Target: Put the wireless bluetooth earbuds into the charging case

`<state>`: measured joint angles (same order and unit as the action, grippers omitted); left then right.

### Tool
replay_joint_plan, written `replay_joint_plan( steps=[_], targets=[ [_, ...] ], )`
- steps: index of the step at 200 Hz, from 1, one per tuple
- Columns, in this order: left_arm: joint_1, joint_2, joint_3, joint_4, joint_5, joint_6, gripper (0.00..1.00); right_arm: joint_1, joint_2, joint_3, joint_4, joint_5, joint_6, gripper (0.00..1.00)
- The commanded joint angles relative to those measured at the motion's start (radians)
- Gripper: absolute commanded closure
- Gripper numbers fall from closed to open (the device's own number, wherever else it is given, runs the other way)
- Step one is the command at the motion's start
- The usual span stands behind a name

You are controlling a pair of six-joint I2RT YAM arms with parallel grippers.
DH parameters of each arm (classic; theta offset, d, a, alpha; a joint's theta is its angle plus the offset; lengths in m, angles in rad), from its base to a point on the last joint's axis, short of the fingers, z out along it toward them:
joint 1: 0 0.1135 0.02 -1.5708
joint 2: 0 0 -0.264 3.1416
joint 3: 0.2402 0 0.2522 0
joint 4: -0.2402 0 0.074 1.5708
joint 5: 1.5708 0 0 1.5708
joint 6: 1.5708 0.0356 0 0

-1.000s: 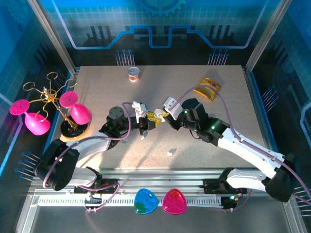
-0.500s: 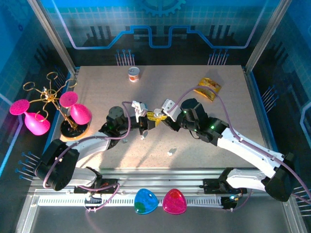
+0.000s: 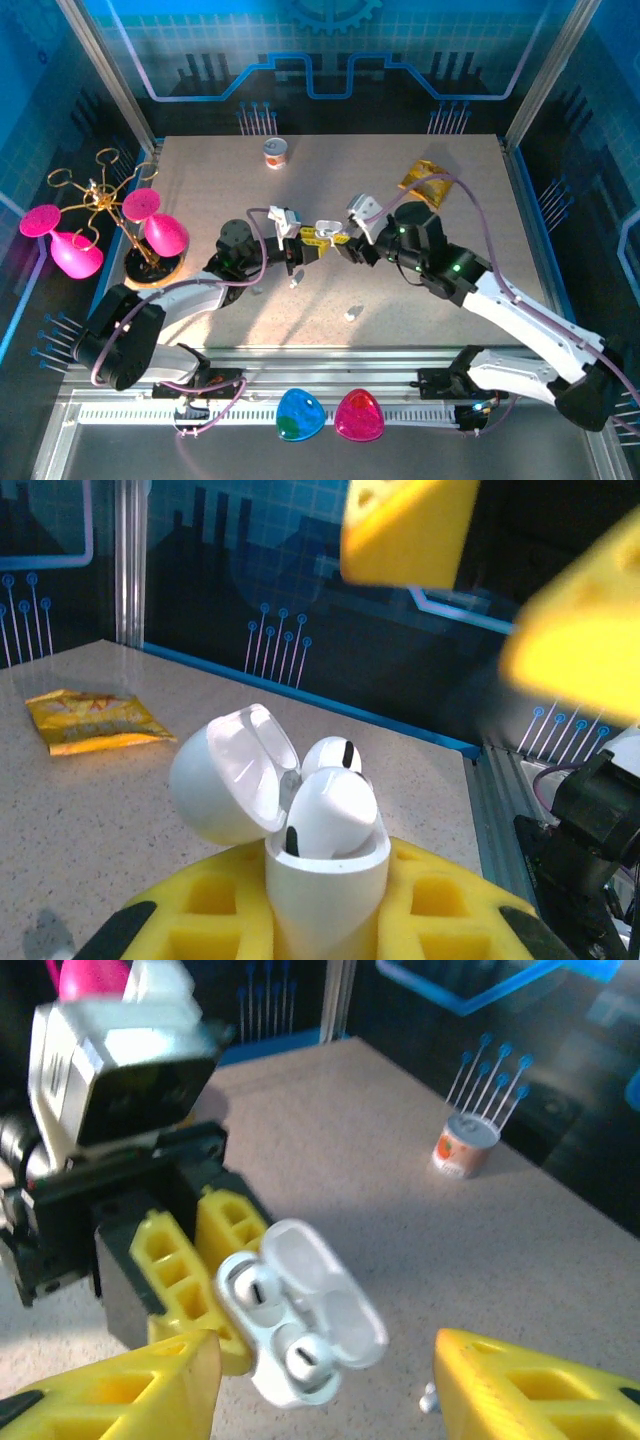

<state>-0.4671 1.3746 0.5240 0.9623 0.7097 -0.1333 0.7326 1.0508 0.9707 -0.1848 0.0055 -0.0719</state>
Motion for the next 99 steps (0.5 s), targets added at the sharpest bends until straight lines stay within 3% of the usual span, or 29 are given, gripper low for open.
replay_joint_plan(
  steps=[1, 55, 99],
  targets=[
    [0.006, 0.028, -0.025, 0.141, 0.069, -0.011, 1.0, -0.069, 0.003, 0.033, -0.011, -0.069, 0.172, 0.41],
    [0.005, 0.079, -0.039, 0.298, 0.167, 0.004, 1.0, -0.119, 0.153, 0.223, -0.244, -0.101, 0.261, 0.38],
    [0.005, 0.117, -0.067, 0.435, 0.217, 0.008, 1.0, -0.121, 0.256, 0.327, -0.384, -0.158, 0.227, 0.37]
  ],
)
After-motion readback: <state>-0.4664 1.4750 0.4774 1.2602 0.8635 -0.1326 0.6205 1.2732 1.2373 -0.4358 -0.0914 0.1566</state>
